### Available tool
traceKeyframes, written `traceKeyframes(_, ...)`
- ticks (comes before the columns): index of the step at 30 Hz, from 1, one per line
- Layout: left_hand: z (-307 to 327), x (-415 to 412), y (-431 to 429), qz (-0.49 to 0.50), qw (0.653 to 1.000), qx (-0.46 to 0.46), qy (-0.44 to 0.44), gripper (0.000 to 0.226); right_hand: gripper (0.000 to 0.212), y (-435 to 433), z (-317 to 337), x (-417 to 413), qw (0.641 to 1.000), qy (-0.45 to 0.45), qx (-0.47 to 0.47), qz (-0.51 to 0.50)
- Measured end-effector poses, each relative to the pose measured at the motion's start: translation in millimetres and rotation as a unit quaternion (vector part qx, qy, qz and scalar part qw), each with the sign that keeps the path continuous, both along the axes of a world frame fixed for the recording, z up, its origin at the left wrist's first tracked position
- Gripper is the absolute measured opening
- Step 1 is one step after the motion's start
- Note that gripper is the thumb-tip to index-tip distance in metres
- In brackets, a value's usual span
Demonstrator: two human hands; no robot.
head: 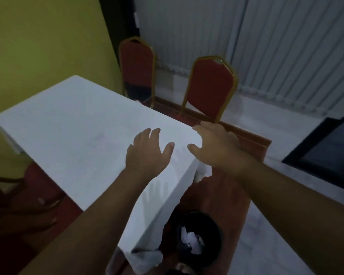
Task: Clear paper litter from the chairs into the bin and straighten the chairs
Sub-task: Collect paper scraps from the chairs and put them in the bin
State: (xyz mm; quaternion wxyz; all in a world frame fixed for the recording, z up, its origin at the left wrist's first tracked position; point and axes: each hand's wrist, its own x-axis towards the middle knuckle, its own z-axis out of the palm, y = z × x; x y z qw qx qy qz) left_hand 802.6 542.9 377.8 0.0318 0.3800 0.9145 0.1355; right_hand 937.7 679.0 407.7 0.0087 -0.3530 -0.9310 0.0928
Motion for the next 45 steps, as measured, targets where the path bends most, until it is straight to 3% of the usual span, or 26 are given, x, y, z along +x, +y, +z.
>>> traceKeyframes(13,-32,-97,125,0.127,0.991,0.014,-0.028,0.071,0.071,188,-31,-138,0.992,-0.036,-0.018,0.117)
traceKeyframes(23,-51,-176,323,0.292,0.956,0.011,0.0,0.067,0.066,382,-61,-298,0.952,-0.033,-0.034,0.302)
traceKeyframes(29,-40,-220,403,0.346,0.938,0.035,0.006,0.061,0.066,473,-58,-355,0.935,-0.042,-0.041,0.349)
traceKeyframes(37,-82,-287,447,0.361,0.932,0.014,-0.014,0.065,0.07,503,-83,-436,0.927,-0.063,-0.036,0.369)
traceKeyframes(45,-149,-464,454,0.354,0.934,0.044,0.002,0.064,0.069,482,-126,-597,0.917,-0.036,-0.019,0.397)
